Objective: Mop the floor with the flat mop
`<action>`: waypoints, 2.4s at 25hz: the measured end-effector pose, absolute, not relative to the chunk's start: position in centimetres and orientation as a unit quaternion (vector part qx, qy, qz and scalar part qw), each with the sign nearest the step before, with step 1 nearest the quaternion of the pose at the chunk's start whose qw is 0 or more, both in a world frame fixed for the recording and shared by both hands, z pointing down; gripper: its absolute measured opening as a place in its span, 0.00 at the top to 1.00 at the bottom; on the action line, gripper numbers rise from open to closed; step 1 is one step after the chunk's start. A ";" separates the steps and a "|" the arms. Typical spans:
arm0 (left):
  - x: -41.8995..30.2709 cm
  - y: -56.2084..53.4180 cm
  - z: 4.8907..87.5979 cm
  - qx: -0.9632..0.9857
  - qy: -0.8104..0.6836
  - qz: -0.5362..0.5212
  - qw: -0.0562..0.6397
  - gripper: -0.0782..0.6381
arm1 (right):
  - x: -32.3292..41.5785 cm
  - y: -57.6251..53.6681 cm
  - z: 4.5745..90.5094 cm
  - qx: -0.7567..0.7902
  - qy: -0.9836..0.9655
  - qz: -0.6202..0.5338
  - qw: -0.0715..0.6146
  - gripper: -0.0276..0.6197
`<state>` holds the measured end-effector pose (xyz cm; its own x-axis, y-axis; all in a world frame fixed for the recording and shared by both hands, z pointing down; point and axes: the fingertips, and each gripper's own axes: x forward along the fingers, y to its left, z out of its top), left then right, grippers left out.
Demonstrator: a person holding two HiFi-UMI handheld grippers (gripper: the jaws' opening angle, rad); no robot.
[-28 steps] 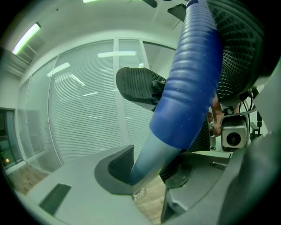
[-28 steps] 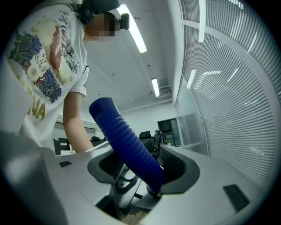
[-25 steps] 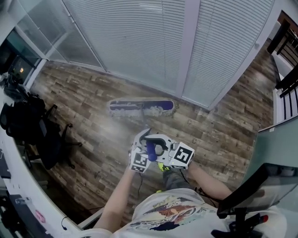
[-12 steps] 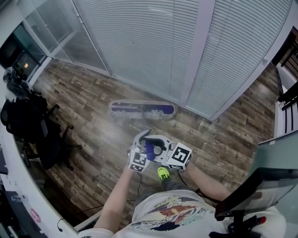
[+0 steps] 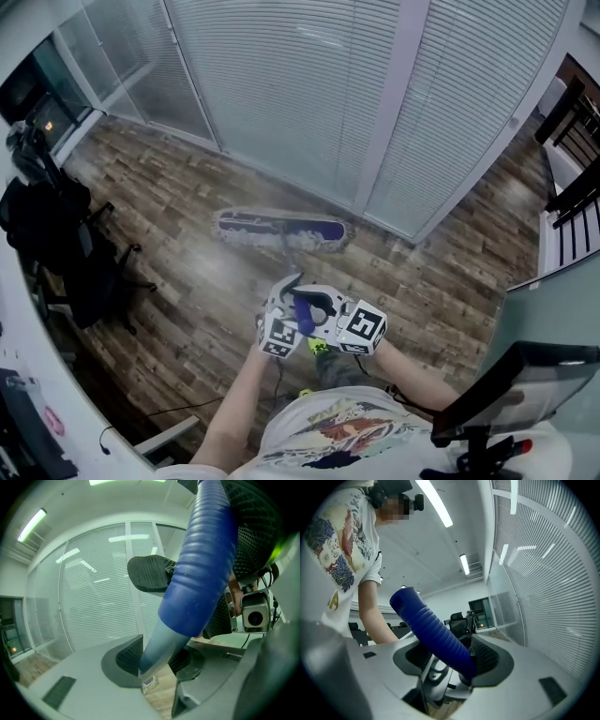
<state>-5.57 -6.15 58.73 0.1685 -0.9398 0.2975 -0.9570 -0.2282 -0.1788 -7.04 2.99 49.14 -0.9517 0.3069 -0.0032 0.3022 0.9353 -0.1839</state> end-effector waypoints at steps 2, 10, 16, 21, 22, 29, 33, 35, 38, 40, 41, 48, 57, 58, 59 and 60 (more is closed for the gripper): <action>-4.2 -2.3 58.7 0.762 -0.626 0.165 0.028 0.73 | -5.7 6.9 49.1 -0.160 -0.983 0.086 0.014 0.58; 2.9 13.3 59.0 0.763 -0.626 0.161 0.031 0.73 | 1.3 22.6 49.8 -0.155 -0.983 0.093 0.017 0.58; 8.4 20.5 57.9 0.742 -0.653 0.147 0.041 0.73 | 7.2 29.8 48.4 -0.194 -0.978 0.080 0.013 0.57; 11.9 22.8 57.3 0.726 -0.669 0.146 0.053 0.73 | 11.0 32.2 47.6 -0.216 -0.972 0.093 0.019 0.57; 12.7 22.9 57.2 0.724 -0.671 0.150 0.053 0.73 | 12.0 32.2 47.5 -0.221 -0.971 0.095 0.021 0.57; 20.3 21.9 57.7 0.711 -0.678 0.181 0.046 0.73 | 20.0 31.1 47.6 -0.249 -0.965 0.082 0.003 0.57; 21.9 20.6 58.3 0.709 -0.677 0.193 0.040 0.73 | 21.9 29.7 48.4 -0.245 -0.965 0.098 0.007 0.57; 22.3 20.1 58.4 0.710 -0.675 0.196 0.043 0.73 | 22.2 29.1 48.4 -0.246 -0.965 0.093 0.000 0.57; 22.5 19.4 58.5 0.711 -0.671 0.205 0.038 0.73 | 22.5 28.4 48.4 -0.251 -0.964 0.093 -0.002 0.57; 22.2 18.9 58.8 0.711 -0.670 0.212 0.035 0.73 | 22.3 28.1 48.6 -0.255 -0.962 0.096 0.002 0.57; 22.1 18.8 58.9 0.711 -0.669 0.212 0.035 0.74 | 22.1 28.0 48.6 -0.258 -0.962 0.094 0.001 0.57; 17.6 18.1 58.3 0.698 -0.696 0.164 0.049 0.73 | 17.9 27.7 47.6 -0.279 -0.959 0.040 -0.036 0.57; 6.3 12.2 59.2 0.711 -0.680 0.175 0.038 0.73 | 6.4 22.1 49.0 -0.275 -0.960 0.042 -0.006 0.57; 4.6 11.6 59.0 0.712 -0.680 0.173 0.039 0.73 | 4.6 21.5 48.7 -0.275 -0.961 0.042 -0.007 0.57; 2.9 10.9 58.7 0.713 -0.679 0.171 0.040 0.73 | 2.8 20.8 48.4 -0.274 -0.961 0.043 -0.008 0.57; 1.1 10.2 58.4 0.714 -0.678 0.168 0.041 0.73 | 1.0 20.2 48.0 -0.273 -0.961 0.043 -0.009 0.57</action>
